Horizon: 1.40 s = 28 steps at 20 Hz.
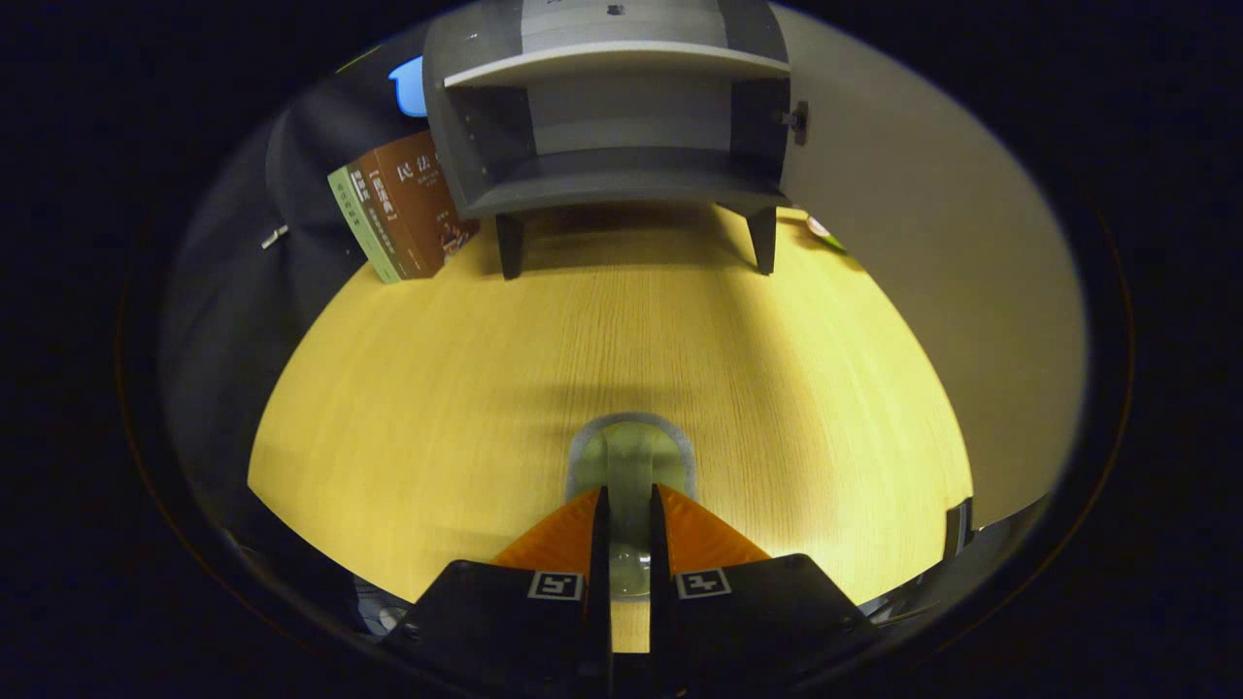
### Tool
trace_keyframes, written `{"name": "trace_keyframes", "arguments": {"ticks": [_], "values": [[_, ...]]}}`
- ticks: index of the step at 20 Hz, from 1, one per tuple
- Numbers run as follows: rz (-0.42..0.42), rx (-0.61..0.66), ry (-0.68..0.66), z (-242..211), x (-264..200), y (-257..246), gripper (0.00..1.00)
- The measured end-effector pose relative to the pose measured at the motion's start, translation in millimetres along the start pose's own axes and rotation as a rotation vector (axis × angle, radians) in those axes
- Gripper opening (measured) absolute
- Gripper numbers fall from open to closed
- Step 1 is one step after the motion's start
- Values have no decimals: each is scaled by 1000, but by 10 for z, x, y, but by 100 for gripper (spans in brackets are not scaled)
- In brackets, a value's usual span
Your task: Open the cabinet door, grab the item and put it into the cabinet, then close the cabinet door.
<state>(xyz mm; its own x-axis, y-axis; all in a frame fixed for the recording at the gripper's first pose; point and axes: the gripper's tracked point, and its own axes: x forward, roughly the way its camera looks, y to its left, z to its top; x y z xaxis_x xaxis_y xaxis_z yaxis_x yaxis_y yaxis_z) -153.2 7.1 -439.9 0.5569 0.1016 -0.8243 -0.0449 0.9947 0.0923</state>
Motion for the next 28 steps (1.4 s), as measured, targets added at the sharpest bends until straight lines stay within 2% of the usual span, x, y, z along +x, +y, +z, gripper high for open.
{"name": "trace_keyframes", "arguments": {"ticks": [3, 9, 15, 21, 25, 28], "values": [[11, 15, -65, 449, -314, 3, 20], [62, 94, -195, 1620, -805, 62, 20], [62, 52, -328, 2868, -1050, 144, 20], [27, 24, -423, 3985, -943, 230, 20], [1, 28, -424, 4474, -667, 218, 20], [-16, 36, -407, 4677, -359, 231, 20]]}}
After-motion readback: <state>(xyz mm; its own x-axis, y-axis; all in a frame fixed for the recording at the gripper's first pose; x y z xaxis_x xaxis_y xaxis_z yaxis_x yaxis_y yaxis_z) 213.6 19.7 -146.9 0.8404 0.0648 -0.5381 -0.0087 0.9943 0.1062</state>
